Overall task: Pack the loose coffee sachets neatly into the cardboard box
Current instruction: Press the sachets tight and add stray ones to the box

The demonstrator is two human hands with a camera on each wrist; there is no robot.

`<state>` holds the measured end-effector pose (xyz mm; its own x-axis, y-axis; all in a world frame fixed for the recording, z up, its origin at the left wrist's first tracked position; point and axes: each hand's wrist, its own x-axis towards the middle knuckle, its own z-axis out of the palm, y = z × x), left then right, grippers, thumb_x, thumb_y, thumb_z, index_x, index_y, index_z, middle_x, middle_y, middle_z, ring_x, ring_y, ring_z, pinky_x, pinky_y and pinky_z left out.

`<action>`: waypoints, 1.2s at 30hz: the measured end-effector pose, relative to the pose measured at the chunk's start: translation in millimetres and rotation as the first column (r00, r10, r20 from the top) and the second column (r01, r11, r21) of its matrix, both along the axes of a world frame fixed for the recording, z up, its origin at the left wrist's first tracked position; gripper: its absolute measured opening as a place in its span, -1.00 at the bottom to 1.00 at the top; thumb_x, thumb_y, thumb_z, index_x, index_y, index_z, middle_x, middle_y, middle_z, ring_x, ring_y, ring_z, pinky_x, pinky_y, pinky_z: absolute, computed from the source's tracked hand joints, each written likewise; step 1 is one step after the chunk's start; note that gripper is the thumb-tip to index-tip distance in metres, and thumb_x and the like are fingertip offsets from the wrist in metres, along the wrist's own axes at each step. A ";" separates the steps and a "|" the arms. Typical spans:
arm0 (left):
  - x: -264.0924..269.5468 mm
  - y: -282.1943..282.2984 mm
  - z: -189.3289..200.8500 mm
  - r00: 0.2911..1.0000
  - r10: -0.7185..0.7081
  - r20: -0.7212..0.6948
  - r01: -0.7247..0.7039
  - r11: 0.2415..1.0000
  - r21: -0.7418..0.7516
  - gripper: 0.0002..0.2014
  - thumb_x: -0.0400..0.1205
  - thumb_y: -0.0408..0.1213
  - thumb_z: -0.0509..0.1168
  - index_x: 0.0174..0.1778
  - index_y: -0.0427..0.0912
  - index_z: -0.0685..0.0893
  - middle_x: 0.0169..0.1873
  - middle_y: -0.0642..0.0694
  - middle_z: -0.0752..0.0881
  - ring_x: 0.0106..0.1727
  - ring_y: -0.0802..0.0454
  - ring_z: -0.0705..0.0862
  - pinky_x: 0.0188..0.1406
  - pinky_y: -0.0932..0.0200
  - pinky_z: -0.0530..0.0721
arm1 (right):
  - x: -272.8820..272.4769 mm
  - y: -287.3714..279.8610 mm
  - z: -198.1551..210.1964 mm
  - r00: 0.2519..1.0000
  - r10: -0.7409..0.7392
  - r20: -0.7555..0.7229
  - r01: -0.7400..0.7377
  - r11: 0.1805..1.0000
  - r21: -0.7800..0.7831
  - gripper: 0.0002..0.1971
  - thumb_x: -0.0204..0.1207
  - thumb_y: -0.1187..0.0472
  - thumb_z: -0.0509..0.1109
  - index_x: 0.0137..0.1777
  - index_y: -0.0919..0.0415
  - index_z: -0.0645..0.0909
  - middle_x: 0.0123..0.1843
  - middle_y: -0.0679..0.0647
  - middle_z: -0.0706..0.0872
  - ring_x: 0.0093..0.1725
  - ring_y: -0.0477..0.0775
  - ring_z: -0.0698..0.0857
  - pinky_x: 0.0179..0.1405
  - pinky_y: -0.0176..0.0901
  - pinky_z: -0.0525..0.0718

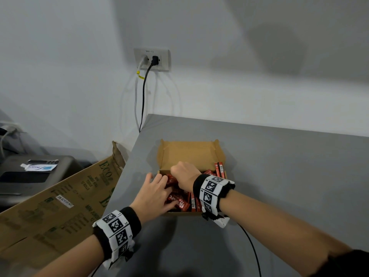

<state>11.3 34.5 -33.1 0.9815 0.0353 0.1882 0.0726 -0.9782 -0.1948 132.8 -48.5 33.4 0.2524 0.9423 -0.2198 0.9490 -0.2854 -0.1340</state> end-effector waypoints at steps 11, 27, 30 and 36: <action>25.0 21.4 23.5 0.984 0.103 -0.147 -0.143 0.945 -0.294 -0.80 0.66 -0.19 0.19 0.07 -0.06 0.70 0.03 0.04 0.67 0.10 0.00 0.49 0.06 0.15 0.30 | 7.8 3.4 -9.5 0.990 -0.082 -0.115 0.086 0.996 0.026 -0.88 0.52 0.51 0.23 -0.03 0.42 0.58 0.02 0.33 0.66 0.01 0.31 0.65 -0.09 -0.05 0.58; 35.3 40.4 24.2 0.970 0.137 -0.200 -0.223 0.826 -0.517 -0.90 0.54 -0.40 0.32 -0.10 -0.22 0.73 -0.16 -0.13 0.75 0.05 -0.03 0.57 -0.02 0.14 0.52 | 4.8 6.8 -17.2 0.990 -0.056 -0.132 0.036 0.989 -0.147 -0.71 0.50 0.20 0.44 0.11 0.41 0.61 0.11 0.32 0.68 0.09 0.29 0.67 0.01 0.01 0.61; 37.7 42.2 23.4 0.969 0.131 -0.211 -0.228 0.807 -0.545 -0.92 0.53 -0.41 0.33 -0.13 -0.26 0.73 -0.19 -0.15 0.76 0.02 -0.01 0.55 -0.09 0.20 0.49 | 7.4 5.4 -19.0 0.980 -0.068 -0.185 0.042 0.989 -0.143 -0.71 0.45 0.13 0.49 0.03 0.36 0.68 0.04 0.25 0.73 0.04 0.22 0.70 -0.03 -0.03 0.63; 38.7 43.6 23.3 0.967 0.139 -0.213 -0.238 0.792 -0.562 -0.93 0.55 -0.37 0.36 -0.13 -0.24 0.74 -0.19 -0.13 0.75 -0.09 0.09 0.47 -0.03 0.18 0.55 | 10.0 3.1 -16.3 0.952 -0.088 -0.293 0.036 0.984 -0.176 -0.70 0.51 0.11 0.43 0.09 0.35 0.68 0.06 0.21 0.75 0.06 0.15 0.70 0.04 -0.08 0.66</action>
